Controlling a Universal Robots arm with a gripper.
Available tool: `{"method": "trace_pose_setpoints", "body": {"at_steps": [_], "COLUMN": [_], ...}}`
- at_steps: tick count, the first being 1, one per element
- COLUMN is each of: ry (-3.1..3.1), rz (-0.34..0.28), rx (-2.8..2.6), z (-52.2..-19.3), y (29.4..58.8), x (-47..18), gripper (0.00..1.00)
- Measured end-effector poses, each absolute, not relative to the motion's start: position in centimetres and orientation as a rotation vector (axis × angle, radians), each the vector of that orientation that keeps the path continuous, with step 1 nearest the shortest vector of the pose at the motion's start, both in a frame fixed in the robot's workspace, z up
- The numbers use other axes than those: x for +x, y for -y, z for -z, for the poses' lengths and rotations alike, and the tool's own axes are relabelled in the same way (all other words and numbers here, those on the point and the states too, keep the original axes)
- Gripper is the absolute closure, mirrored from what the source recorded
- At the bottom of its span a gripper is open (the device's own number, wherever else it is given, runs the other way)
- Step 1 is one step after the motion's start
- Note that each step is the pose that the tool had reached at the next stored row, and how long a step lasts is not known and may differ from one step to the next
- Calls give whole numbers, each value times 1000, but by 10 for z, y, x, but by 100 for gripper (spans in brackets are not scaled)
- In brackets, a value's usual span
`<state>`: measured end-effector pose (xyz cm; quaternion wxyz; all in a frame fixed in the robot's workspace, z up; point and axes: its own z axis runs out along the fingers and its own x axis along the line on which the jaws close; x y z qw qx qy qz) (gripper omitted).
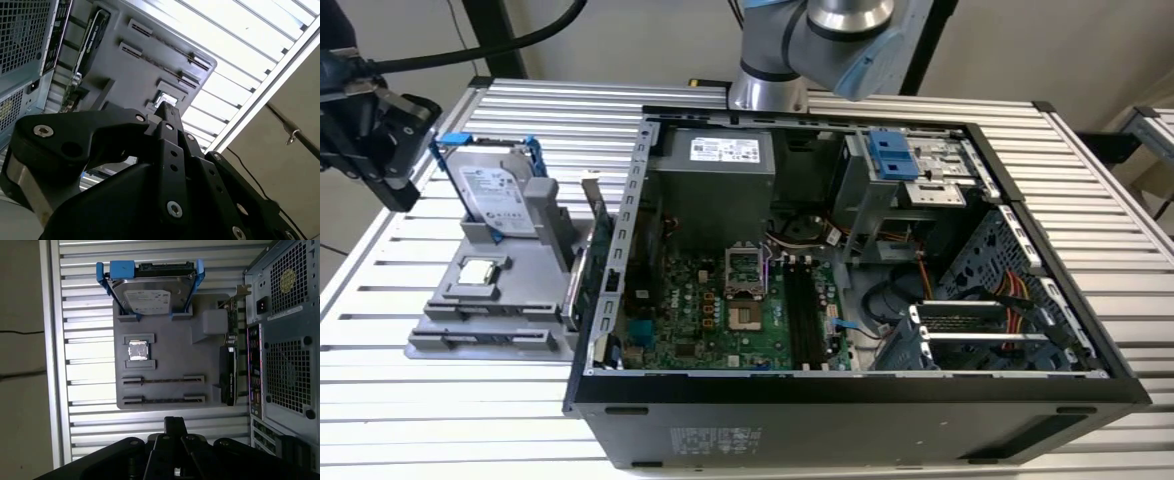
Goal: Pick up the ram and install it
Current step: 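Pick up the ram and move it above insertion slot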
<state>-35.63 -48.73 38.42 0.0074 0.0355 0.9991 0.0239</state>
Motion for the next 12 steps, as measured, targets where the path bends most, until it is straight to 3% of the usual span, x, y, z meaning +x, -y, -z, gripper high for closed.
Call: {"method": "trace_pose_setpoints", "body": {"at_steps": [12], "ry": [-3124], "rz": [-75], "rx": [104], "z": [-384], "y": [487], "x": [-356], "gripper": [100]}}
